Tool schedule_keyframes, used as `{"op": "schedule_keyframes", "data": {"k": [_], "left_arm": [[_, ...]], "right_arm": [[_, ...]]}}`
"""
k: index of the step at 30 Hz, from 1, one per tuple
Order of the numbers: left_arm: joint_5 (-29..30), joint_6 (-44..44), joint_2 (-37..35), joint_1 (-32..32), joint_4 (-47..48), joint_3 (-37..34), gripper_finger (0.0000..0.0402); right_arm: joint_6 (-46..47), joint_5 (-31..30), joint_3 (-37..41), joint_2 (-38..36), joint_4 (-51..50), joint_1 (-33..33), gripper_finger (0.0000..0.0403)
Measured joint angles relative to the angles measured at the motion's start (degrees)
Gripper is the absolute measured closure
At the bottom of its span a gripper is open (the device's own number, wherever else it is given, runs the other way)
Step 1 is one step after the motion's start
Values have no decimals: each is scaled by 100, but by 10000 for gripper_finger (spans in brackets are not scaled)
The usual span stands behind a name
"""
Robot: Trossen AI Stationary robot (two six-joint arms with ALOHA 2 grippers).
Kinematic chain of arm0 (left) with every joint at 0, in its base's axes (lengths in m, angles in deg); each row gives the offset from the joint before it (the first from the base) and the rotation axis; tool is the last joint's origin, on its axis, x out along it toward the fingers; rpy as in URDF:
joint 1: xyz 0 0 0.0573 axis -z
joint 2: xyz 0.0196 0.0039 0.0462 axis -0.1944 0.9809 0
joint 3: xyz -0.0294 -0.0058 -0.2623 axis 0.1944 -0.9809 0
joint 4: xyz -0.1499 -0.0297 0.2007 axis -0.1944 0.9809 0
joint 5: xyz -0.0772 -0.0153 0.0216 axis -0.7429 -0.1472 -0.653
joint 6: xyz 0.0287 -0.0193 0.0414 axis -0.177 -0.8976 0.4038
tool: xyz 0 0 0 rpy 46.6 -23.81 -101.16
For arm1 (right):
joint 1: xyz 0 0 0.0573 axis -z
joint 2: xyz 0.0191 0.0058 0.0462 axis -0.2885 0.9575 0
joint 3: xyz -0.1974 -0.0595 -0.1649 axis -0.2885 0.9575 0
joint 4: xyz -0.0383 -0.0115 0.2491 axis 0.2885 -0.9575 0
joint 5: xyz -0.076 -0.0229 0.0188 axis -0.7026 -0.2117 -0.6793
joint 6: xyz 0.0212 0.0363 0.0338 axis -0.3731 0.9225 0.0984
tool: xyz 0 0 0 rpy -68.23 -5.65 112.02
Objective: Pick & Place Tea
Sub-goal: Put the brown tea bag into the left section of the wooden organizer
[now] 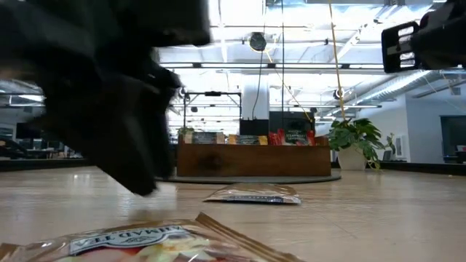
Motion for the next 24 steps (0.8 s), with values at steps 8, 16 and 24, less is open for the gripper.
{"op": "schedule_keyframes", "data": {"k": [8,16,24], "left_arm": [[-430,-1688,-253,439,1558,0,220],[142,-1044,-254,481,984,-83,220],[-562,140,-169,70,-72,-79,220]], "right_arm": [[145,149,-149,1008,444,197,399],[13,514,-952,2134,517,628,399],[-951,1069,-1347,2850,-98,756,399]]}}
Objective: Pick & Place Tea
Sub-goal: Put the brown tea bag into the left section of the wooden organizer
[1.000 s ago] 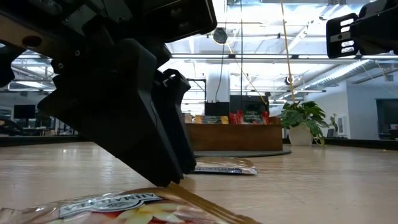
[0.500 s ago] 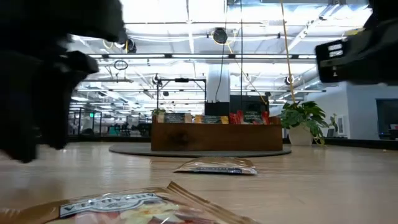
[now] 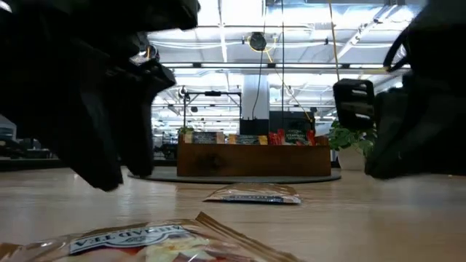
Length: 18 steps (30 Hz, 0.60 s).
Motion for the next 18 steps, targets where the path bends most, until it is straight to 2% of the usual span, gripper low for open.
{"op": "schedule_keyframes", "data": {"k": [6,8,13,18], "left_arm": [[65,241,187,-324,-55,10,220],[-81,237,241,-438,-137,38,220],[-403,311,310,-660,-320,44,220],[-511,488,401,-718,-565,42,220]], "right_arm": [[-489,-42,-4,70,-79,0,398],[-610,-92,-8,70,-45,-2,398],[-769,-595,-114,64,-203,3,398],[-544,-778,-373,60,-988,98,383]]}}
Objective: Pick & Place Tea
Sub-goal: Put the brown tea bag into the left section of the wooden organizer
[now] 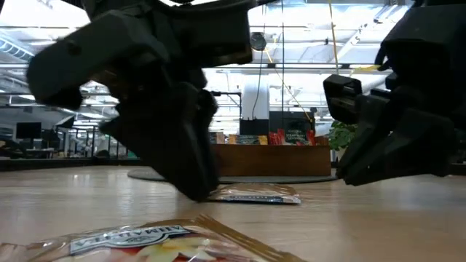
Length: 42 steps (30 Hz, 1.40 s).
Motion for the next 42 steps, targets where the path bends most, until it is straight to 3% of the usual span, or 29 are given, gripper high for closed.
{"op": "schedule_keyframes", "data": {"k": [9,14,22,29,34,38,42], "left_arm": [[-99,316,279,-103,-265,7,220],[-193,384,285,-167,-294,4,220],[-376,544,302,-262,-600,-18,220],[-463,627,304,-396,-844,-22,220],[-421,677,304,-405,-857,-22,220],[-246,959,311,-328,-1084,-26,220],[354,1466,303,-96,-1069,112,220]], "right_arm": [[-801,-187,-432,0,-896,82,294],[-936,-54,-461,2,-1391,164,265],[-1483,131,-485,509,-1366,180,261],[-1168,208,-487,737,-1145,208,257],[-867,26,-450,557,-1232,193,257],[-152,-707,-430,104,-1417,138,259],[379,-916,-396,-488,-1718,61,273]]}}
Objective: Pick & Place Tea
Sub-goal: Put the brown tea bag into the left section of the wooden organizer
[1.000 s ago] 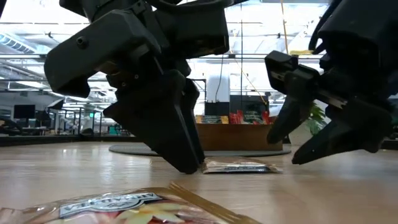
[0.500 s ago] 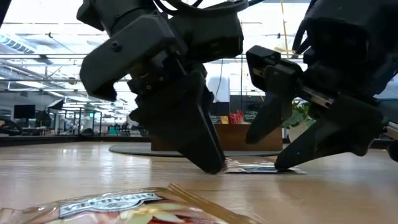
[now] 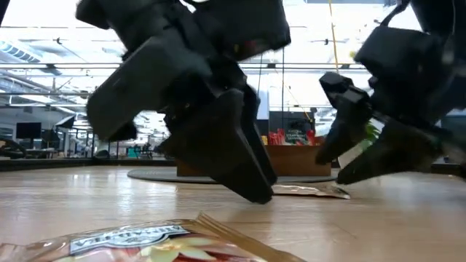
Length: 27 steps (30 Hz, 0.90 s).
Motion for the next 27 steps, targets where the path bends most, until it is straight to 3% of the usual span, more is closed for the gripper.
{"op": "schedule_keyframes", "data": {"k": [5,8,15,20,24,27], "left_arm": [[1635,884,27,411,142,111,220],[2057,1035,25,458,440,113,220],[1785,1463,3,206,755,137,220],[1435,1931,3,37,751,146,220],[936,2181,-1,-63,678,155,220],[907,2301,45,-66,586,157,220]], "right_arm": [[892,810,47,-613,-40,-34,298],[1238,1379,240,-661,118,-34,306],[1394,1491,546,-517,425,-96,309],[1948,986,563,-235,583,80,309],[2038,1223,556,75,897,269,310],[2043,1412,546,390,1326,369,310]]}}
